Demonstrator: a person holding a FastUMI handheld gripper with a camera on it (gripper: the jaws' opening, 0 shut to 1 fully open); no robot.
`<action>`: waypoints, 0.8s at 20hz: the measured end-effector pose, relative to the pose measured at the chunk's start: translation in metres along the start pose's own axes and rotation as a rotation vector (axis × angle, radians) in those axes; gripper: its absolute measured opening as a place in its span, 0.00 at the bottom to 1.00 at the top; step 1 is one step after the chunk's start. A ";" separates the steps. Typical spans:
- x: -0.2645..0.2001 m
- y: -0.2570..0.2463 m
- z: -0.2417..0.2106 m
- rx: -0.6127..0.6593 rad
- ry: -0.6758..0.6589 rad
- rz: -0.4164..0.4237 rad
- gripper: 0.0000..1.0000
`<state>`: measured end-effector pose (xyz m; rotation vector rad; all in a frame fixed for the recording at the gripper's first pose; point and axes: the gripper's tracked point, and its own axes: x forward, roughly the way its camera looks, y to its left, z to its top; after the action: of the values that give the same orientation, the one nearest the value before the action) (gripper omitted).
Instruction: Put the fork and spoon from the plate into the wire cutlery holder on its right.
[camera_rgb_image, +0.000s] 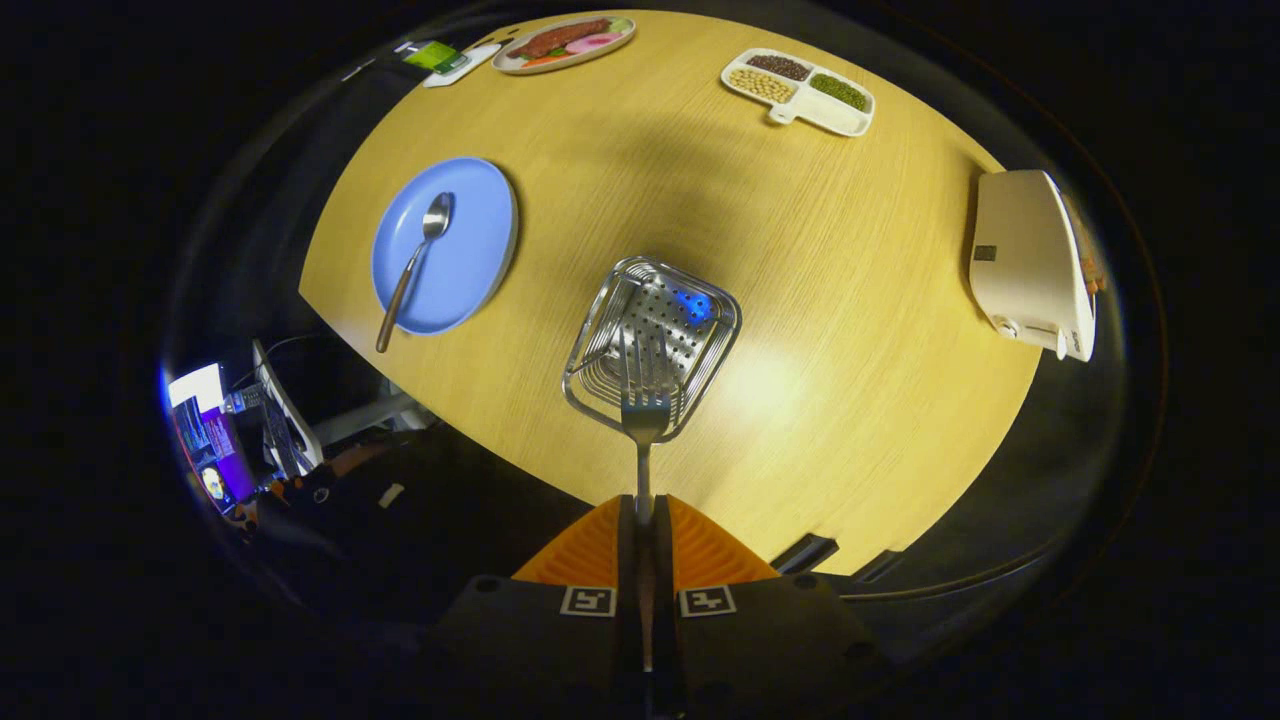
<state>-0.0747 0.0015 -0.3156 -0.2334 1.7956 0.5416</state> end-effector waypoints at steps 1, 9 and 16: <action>0.003 -0.002 0.004 -0.005 0.036 -0.008 0.09; 0.027 -0.006 0.023 0.012 0.258 -0.059 0.08; 0.030 -0.004 0.038 0.030 0.240 -0.049 0.16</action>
<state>-0.0490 0.0201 -0.3527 -0.3319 2.0237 0.4665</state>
